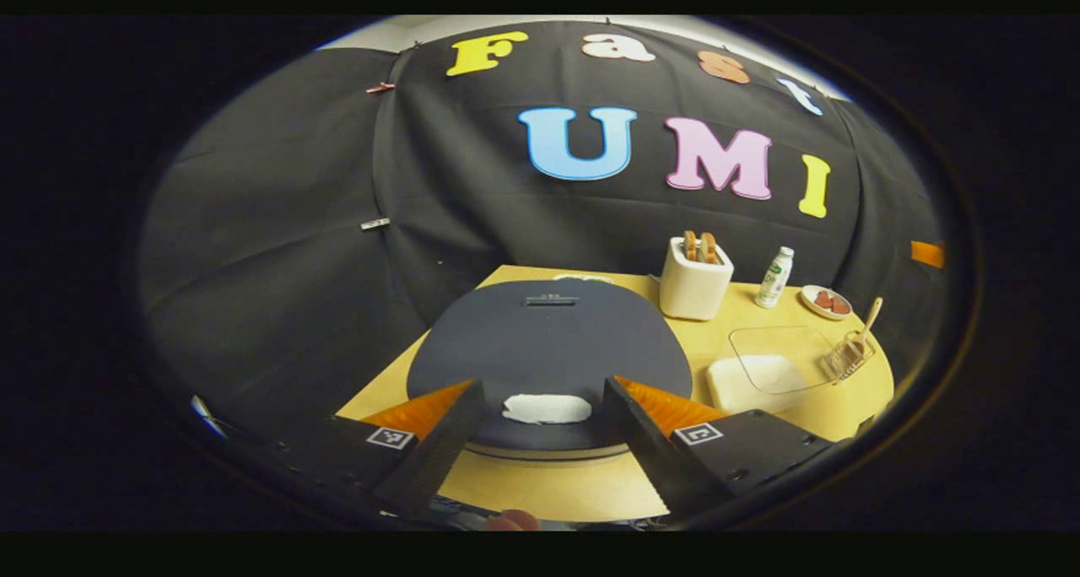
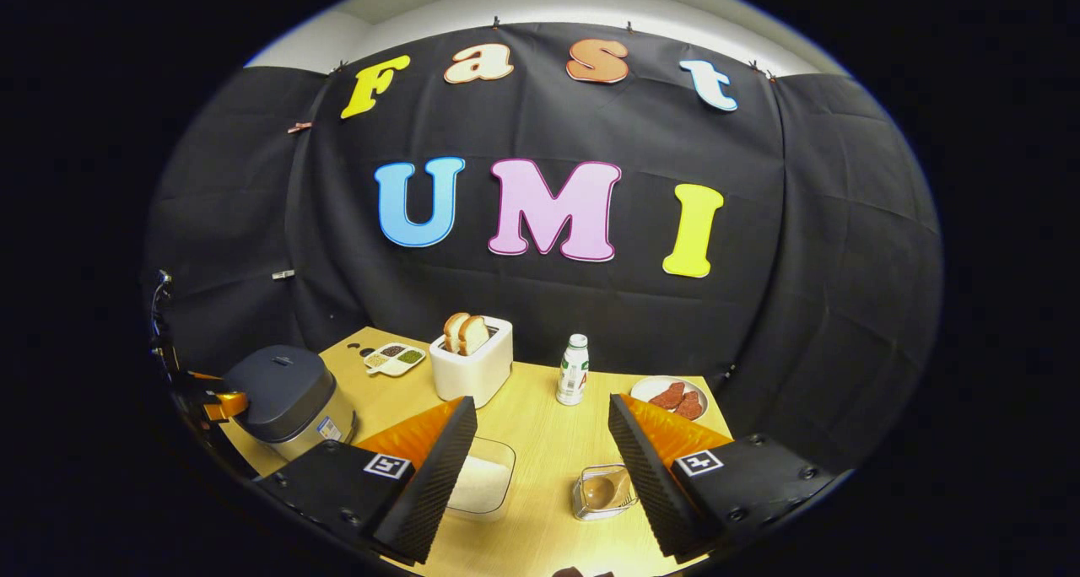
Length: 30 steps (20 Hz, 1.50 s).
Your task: Close the left gripper, press the button to open the rice cooker; take a wooden spoon from the chopstick holder with the right hand, scoop a spoonful of rice and pour it into the rice cooker, then put the wooden spoon back into the chopstick holder.
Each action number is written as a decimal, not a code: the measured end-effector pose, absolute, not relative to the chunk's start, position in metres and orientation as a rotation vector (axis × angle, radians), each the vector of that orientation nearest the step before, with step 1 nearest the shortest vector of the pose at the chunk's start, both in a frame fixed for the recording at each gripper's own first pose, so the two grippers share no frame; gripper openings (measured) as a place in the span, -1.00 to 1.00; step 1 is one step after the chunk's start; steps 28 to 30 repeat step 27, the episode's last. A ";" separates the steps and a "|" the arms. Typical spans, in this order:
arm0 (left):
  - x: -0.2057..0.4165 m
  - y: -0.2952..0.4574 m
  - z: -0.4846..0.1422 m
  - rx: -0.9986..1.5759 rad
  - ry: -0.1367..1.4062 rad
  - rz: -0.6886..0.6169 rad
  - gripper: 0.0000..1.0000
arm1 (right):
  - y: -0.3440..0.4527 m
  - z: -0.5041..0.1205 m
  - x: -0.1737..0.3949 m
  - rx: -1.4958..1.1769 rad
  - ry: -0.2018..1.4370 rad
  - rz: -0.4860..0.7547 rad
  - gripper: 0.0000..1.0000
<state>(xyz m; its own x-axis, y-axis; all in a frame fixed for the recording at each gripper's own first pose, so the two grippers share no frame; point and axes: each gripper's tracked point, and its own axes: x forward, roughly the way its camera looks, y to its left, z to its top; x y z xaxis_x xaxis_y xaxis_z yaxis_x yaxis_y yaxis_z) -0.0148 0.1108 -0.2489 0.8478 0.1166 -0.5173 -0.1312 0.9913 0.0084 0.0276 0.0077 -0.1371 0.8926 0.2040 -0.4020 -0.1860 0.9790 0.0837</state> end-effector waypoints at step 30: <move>-0.018 -0.033 -0.042 -0.049 0.073 -0.151 0.92 | -0.004 -0.047 -0.030 0.103 0.179 0.105 0.95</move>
